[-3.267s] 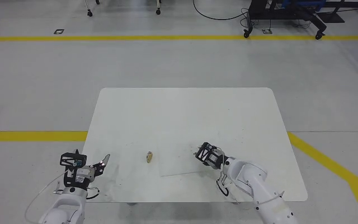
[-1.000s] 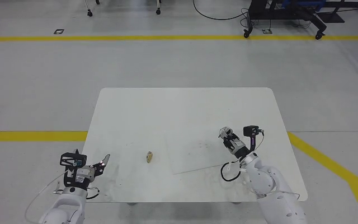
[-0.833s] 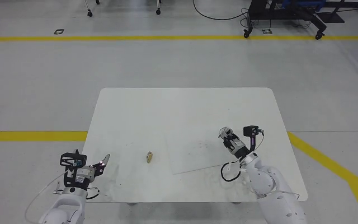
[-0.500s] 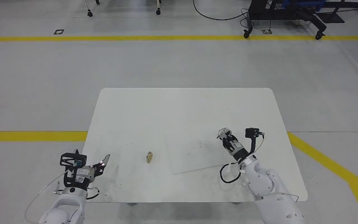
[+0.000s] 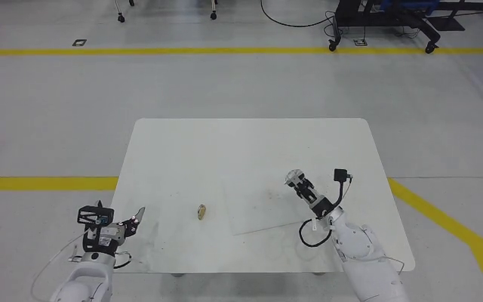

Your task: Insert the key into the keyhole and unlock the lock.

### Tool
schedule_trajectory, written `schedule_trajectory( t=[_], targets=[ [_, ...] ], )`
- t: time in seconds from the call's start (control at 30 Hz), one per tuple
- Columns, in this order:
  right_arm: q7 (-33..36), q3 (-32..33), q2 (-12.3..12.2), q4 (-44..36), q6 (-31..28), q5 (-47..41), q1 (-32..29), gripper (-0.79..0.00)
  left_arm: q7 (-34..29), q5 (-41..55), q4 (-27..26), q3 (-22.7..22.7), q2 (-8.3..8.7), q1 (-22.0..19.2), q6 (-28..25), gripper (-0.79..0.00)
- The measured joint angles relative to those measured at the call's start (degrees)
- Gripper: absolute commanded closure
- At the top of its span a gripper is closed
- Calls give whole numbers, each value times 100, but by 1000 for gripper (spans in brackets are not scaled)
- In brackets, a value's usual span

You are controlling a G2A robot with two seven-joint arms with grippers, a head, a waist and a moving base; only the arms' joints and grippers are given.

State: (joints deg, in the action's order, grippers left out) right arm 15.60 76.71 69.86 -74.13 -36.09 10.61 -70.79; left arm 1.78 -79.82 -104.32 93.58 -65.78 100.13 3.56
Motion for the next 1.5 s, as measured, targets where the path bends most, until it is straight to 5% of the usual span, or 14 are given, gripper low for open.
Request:
schedule_trajectory(
  t=[0.1,0.33,0.53,0.67,0.93,1.2,1.27,1.37,1.5],
  targets=[
    [7,-11,2,-7,15,-2,-7,0,233,-283,-486,88,-27,207,285,-785],
    [642,-527,93,25,-225,-707,229,0,-192,1645,-1224,-333,-60,-228,-1212,-785],
    [198,-696,149,33,-263,-296,344,0,-1903,4085,-581,-1208,-98,-1534,-2701,-785],
    [-21,-482,108,-130,-344,-157,149,0,-3190,5079,-327,-1256,-64,-2056,-2988,-785],
    [-14,-487,109,-127,-341,-162,155,0,-2793,4904,-323,-1344,-74,-1923,-2936,-785],
    [-209,-855,216,-278,-437,-414,270,0,-2948,6709,365,-1994,-170,-2359,-3313,-785],
    [-275,-976,254,-200,-438,-421,349,0,-2970,6873,565,-2136,-194,-2509,-3318,-680],
    [-393,-1092,299,-51,-471,-406,455,0,-3006,7152,913,-2423,-249,-2762,-3329,-369],
    [-454,-1193,341,122,-496,-351,561,0,-3101,7581,1389,-2823,-335,-3109,-3349,-336]
  ],
)
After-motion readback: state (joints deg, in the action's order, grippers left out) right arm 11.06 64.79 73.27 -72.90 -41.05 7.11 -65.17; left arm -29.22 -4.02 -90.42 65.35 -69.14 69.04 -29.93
